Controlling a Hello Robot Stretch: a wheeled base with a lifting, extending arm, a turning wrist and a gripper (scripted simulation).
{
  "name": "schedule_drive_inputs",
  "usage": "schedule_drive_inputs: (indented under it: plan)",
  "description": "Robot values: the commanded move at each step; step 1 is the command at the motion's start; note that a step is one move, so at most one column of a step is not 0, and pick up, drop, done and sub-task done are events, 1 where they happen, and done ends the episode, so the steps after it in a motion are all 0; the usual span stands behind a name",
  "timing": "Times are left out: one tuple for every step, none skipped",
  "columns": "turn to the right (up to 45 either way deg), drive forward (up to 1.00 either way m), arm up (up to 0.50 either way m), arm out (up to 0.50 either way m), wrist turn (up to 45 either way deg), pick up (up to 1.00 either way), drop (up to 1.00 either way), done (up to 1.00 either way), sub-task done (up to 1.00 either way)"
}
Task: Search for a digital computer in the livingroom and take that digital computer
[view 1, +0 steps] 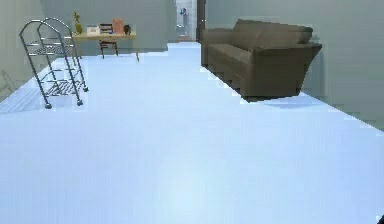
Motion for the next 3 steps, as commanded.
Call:
schedule_drive_inputs:
  plan:
    - [0.0, 1.0, 0.0, 0.0, 0.0, 0.0, 0.0, 0.0, 0.0]
    - [0.0, 1.0, 0.0, 0.0, 0.0, 0.0, 0.0, 0.0, 0.0]
    - [0.0, 1.0, 0.0, 0.0, 0.0, 0.0, 0.0, 0.0, 0.0]
